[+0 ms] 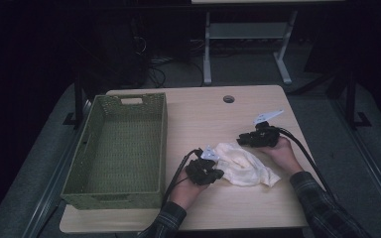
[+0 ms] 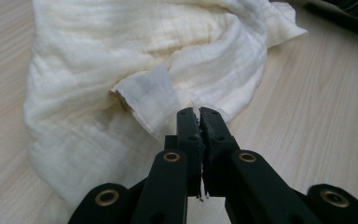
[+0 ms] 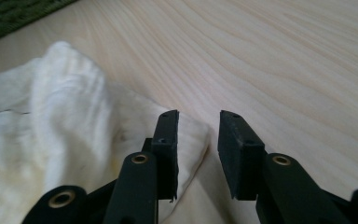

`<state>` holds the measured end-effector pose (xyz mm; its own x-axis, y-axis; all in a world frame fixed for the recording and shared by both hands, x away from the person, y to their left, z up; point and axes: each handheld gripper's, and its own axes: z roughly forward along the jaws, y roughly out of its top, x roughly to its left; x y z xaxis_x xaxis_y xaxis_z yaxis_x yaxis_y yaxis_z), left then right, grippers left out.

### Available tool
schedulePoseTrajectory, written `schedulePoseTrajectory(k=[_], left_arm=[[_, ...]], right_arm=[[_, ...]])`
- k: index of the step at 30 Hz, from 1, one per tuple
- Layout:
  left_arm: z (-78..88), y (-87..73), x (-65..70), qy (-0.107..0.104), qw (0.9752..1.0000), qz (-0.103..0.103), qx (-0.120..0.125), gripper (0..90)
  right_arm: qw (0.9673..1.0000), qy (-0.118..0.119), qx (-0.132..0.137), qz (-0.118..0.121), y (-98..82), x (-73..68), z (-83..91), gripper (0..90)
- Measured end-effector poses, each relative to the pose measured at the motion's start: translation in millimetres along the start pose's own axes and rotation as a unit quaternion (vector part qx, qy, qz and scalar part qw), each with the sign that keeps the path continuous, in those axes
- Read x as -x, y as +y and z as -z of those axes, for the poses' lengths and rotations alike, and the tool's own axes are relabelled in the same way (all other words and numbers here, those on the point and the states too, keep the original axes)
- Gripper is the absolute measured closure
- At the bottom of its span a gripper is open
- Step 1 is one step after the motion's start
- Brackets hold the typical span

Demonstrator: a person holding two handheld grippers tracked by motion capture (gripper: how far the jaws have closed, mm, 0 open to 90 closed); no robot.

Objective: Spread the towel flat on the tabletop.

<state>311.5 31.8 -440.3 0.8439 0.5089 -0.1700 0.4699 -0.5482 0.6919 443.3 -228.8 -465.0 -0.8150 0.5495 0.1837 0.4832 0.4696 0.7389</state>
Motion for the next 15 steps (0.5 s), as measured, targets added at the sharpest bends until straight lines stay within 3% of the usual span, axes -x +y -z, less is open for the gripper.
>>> schedulePoseTrajectory(k=[4,8,10,15], left_arm=[[2.3,0.4,-0.6,0.001,1.0000,0.000,0.003,87.2],[3.4,0.4,-0.5,0.000,1.0000,0.002,0.005,87.2],[4.0,0.8,0.0,0.000,1.0000,0.001,0.006,87.3],[7.9,2.2,0.8,-0.006,0.9999,-0.003,0.012,87.2]], right_arm=[[0.9998,0.006,-0.016,0.000,3.7,0.7,-11.9,68.7],[0.9995,0.000,-0.032,0.003,3.0,-0.1,-17.4,83.2],[0.9994,0.002,-0.034,-0.001,3.0,0.3,-16.4,85.2],[0.9996,-0.018,-0.018,0.010,8.3,3.3,2.1,86.2]])
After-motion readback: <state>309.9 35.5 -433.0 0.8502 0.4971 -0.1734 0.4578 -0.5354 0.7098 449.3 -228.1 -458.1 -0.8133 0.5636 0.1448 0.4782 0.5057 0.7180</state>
